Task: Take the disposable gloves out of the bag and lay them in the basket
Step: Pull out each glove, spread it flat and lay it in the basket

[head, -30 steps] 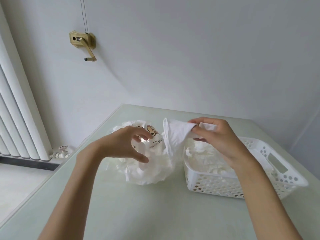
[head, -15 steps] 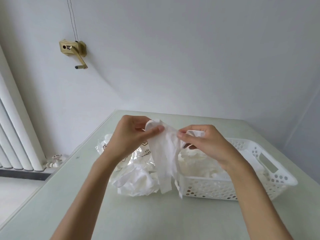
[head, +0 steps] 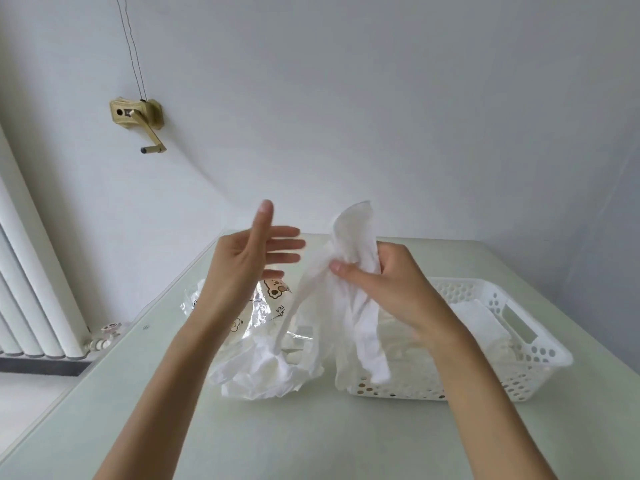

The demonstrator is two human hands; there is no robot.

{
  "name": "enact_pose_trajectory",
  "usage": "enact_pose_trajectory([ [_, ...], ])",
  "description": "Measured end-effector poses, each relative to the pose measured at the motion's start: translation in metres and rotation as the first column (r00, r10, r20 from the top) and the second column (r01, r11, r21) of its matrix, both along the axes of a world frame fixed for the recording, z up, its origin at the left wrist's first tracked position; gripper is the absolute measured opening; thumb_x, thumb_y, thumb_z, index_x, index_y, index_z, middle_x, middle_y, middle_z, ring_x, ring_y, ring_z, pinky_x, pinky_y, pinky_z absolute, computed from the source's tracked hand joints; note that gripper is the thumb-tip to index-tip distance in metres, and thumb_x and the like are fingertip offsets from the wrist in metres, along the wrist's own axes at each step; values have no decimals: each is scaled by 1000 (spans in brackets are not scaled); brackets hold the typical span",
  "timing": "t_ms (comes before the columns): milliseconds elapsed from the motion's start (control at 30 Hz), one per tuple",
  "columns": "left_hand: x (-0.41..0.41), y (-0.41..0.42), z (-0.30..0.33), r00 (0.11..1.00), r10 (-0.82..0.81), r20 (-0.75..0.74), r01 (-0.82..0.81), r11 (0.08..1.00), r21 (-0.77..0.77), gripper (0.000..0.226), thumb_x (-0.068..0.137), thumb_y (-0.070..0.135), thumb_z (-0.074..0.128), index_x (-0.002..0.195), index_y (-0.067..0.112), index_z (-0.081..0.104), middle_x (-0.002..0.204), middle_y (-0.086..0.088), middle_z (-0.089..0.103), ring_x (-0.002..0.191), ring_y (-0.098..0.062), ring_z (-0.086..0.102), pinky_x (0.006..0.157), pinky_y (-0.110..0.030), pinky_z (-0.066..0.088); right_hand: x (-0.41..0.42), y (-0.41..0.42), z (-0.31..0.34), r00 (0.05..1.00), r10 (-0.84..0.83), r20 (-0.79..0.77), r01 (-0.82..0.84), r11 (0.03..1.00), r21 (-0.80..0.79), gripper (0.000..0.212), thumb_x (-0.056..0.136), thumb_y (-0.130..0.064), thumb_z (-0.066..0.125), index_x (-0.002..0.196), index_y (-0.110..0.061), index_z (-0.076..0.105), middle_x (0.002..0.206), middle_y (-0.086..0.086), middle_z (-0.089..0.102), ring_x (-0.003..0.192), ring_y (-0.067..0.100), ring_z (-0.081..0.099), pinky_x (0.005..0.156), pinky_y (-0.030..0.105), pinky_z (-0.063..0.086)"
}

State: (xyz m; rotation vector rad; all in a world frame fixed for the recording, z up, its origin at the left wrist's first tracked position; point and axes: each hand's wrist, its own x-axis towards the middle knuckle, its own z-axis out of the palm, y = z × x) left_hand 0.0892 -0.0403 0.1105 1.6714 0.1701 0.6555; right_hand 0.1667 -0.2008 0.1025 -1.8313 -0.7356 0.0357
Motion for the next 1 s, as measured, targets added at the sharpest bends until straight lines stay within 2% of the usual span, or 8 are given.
enact_pose_trajectory([
  [167, 5, 6, -19, 912, -305, -274, 377, 887, 268, 58, 74, 43, 69, 128, 32, 53, 116, 13, 66, 102, 6, 63, 79, -7, 49, 6, -8, 2, 970, 60, -235, -10, 978, 207, 46, 67, -47, 76, 79, -3, 67, 77, 13, 66, 75, 25, 66, 76, 39, 52],
  [300, 19, -21, -19, 958, -260, -124, 281, 937, 206, 14, 91, 27, 61, 85, 17, 69, 64, 10, 65, 51, -2, 53, 48, -9, 37, 18, -19, 2, 944, 120, -306, 14, 916, 402, 42, 60, -32, 81, 89, -7, 66, 83, 7, 70, 79, 20, 68, 70, 30, 55],
  [400, 33, -30, -9, 941, -321, -103, 337, 899, 279, 21, 94, 27, 57, 77, 19, 65, 53, 11, 53, 47, -7, 39, 46, -12, 30, 32, -50, 7, 875, 341, -343, -144, 860, 489, 56, 66, -14, 82, 117, -7, 61, 106, 11, 70, 95, 24, 68, 74, 28, 56],
  [567, 58, -54, 14, 828, -522, -204, 558, 736, 382, 28, 98, 23, 51, 72, 19, 60, 54, 12, 46, 47, -3, 41, 58, -13, 43, 57, -105, 1, 748, 553, -367, -316, 783, 537, 63, 53, -29, 92, 112, -19, 72, 114, 6, 68, 105, 21, 65, 86, 29, 54],
  [667, 74, -69, 24, 781, -553, -291, 623, 659, 421, 42, 100, 28, 45, 60, 18, 45, 56, 8, 34, 50, -8, 33, 60, -19, 44, 66, -125, 2, 785, 464, -412, -281, 858, 430, 71, 45, -26, 95, 111, -24, 69, 114, 4, 68, 103, 23, 65, 86, 32, 53],
  [800, 90, -88, 31, 760, -553, -341, 649, 615, 448, 47, 98, 36, 46, 58, 15, 30, 58, 0, 23, 49, -10, 29, 53, -14, 39, 65, -145, 14, 910, 252, -330, -135, 932, 337, 41, 44, -32, 95, 63, -23, 59, 74, -3, 58, 71, 11, 59, 62, 21, 49],
  [900, 94, -86, 27, 754, -542, -371, 655, 579, 485, 42, 89, 38, 58, 49, 26, 51, 55, 3, 29, 50, -13, 34, 51, -13, 36, 62, -150, 21, 948, 118, -297, 24, 900, 434, 34, 63, -19, 84, 59, -22, 51, 74, 0, 58, 70, 13, 58, 53, 17, 46],
  [1000, 91, -74, 22, 780, -519, -349, 625, 613, 484, 26, 85, 38, 64, 67, 21, 67, 58, 2, 36, 54, -13, 39, 51, -12, 36, 56, -145, 28, 966, 34, -255, 79, 905, 419, 24, 63, -14, 79, 79, -21, 62, 75, -5, 63, 72, 11, 61, 63, 18, 50],
])
